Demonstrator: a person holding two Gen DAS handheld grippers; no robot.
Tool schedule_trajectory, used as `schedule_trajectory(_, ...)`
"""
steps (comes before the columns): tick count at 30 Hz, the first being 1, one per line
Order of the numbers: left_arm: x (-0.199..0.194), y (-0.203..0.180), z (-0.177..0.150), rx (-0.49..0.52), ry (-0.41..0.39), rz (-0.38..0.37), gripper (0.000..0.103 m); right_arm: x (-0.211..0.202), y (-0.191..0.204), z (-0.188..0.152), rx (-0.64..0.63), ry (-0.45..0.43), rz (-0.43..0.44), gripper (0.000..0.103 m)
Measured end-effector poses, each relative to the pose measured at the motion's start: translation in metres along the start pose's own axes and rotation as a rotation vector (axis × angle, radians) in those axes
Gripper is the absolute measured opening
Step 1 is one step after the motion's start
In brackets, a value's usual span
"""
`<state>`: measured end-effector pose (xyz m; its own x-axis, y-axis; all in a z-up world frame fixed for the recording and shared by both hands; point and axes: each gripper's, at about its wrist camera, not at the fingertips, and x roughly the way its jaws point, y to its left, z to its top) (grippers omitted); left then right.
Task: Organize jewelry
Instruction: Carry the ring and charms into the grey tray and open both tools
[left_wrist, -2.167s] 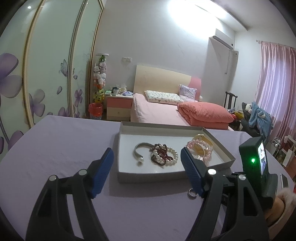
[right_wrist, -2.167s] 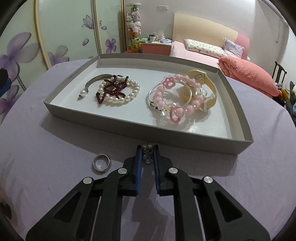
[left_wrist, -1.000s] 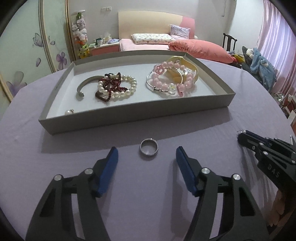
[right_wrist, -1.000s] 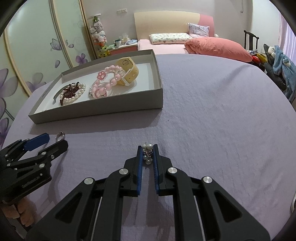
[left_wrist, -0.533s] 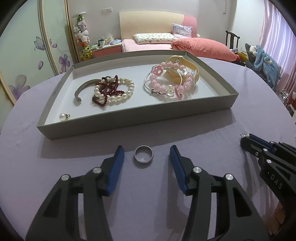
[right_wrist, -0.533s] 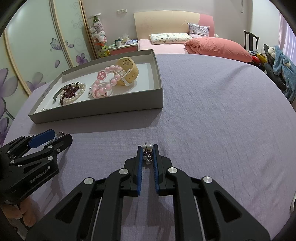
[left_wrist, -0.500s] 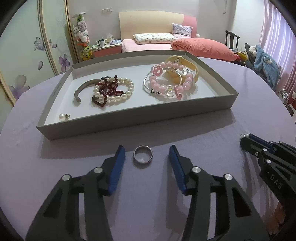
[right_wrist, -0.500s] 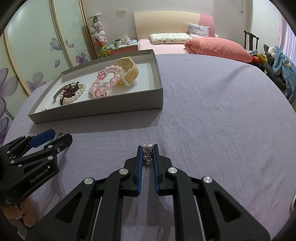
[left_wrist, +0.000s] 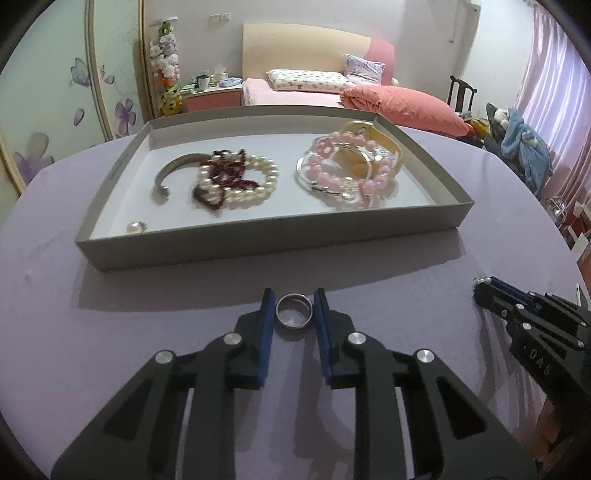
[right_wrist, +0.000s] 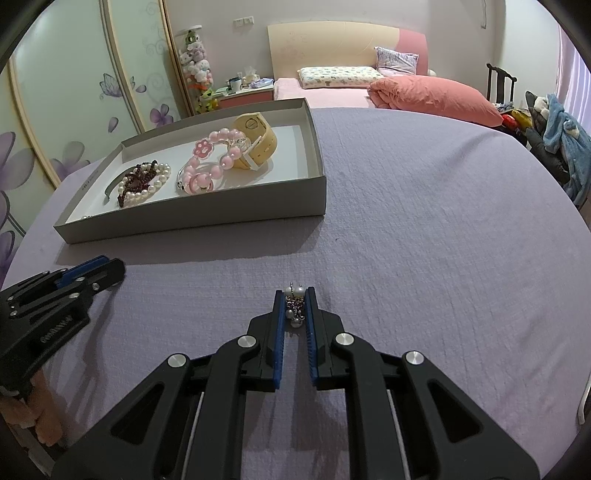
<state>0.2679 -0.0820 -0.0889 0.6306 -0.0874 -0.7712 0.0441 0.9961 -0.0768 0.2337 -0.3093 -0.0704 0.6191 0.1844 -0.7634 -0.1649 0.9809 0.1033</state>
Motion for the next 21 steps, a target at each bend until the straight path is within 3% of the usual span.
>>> schedule_trajectory(6, -0.014, 0.035, -0.011, -0.053, -0.004, 0.014, 0.022, -0.001, 0.01, -0.001, -0.024, 0.002, 0.001, 0.012)
schedule_trajectory(11, -0.03, 0.067, -0.024, -0.114, -0.015, 0.026, 0.022, -0.004, 0.036, -0.007, -0.079, 0.008, 0.065, 0.012)
schedule_trajectory(14, -0.042, 0.082, -0.029, -0.15, -0.049, 0.027, 0.022, -0.005, 0.047, -0.009, -0.088, 0.006, 0.121, 0.011)
schedule_trajectory(21, -0.073, 0.092, -0.036, -0.178, -0.158, 0.016, 0.022, -0.025, 0.058, -0.01, -0.101, -0.099, 0.139, 0.011)
